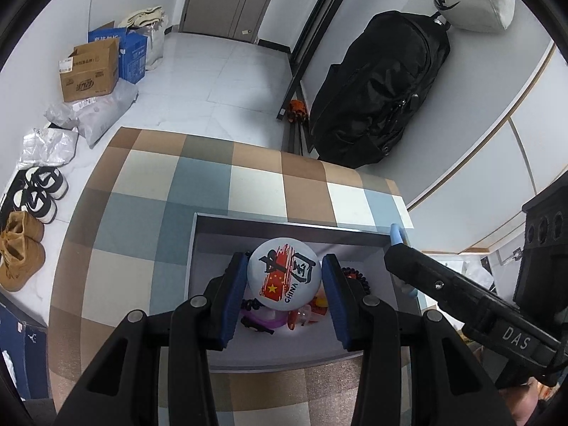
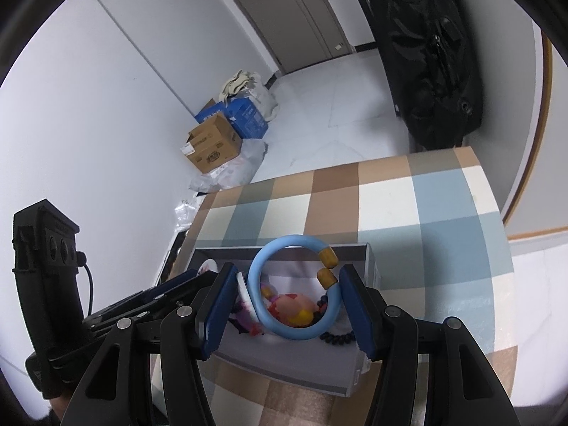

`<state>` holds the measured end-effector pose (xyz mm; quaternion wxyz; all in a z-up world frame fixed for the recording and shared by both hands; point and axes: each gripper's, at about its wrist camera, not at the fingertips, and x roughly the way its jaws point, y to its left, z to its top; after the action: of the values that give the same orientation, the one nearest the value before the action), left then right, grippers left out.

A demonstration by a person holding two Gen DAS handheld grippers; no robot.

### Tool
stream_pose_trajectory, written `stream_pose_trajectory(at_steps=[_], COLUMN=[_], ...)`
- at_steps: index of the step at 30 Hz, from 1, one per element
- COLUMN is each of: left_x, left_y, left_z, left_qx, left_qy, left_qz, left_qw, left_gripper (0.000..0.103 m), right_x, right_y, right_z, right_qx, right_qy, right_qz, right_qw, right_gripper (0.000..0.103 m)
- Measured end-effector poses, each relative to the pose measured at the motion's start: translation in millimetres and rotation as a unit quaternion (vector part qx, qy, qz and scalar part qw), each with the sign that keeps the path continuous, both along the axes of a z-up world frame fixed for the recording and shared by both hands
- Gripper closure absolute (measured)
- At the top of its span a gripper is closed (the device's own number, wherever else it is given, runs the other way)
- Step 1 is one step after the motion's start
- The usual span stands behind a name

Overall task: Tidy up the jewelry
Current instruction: 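Carry the white badge and blue ring into the box with both grippers, then open both grippers in the box and lift them out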

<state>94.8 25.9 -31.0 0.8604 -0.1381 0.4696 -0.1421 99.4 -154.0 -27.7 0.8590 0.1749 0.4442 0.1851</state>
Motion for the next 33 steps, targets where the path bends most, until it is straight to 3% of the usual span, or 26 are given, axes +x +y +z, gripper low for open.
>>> stream_pose_trajectory(at_steps=[6,8,10,12,21,33], left_x=[4,6,7,6,2,-10], left_y=[5,8,11,13,10,7], left_z=[-4,-7,-8,-5,1,16], left_qx=[-0.045,-0.06,-0.069,-0.076,-0.038,0.04], left_qy=[0.015,0.027,0.03,0.024,0.005,-0.047], left_qz=[0.005,0.009,0.018,0.025,0.039,0.056], left_qw=[0.9989,0.9978,0.997,0.9965,0.9985,0.9965], left_gripper=[0.065,0.06,0.049,0.043,0.042,0.04], right_x=[2,1,1,1,-2,-20], right_y=[-3,-5,-7,-11,-13,-11], right_z=[-2,0,1,3,4,17], right_qx=[0.012,0.019,0.028,0.041,0.042,-0.001], right_qy=[0.006,0.002,0.0,-0.004,-0.005,-0.055], right_qz=[-0.006,-0.01,-0.012,-0.017,-0.02,-0.018], right_qw=[1.0,1.0,1.0,0.999,0.999,0.998], right_gripper=[0.044,0.043,0.042,0.035,0.028,0.012])
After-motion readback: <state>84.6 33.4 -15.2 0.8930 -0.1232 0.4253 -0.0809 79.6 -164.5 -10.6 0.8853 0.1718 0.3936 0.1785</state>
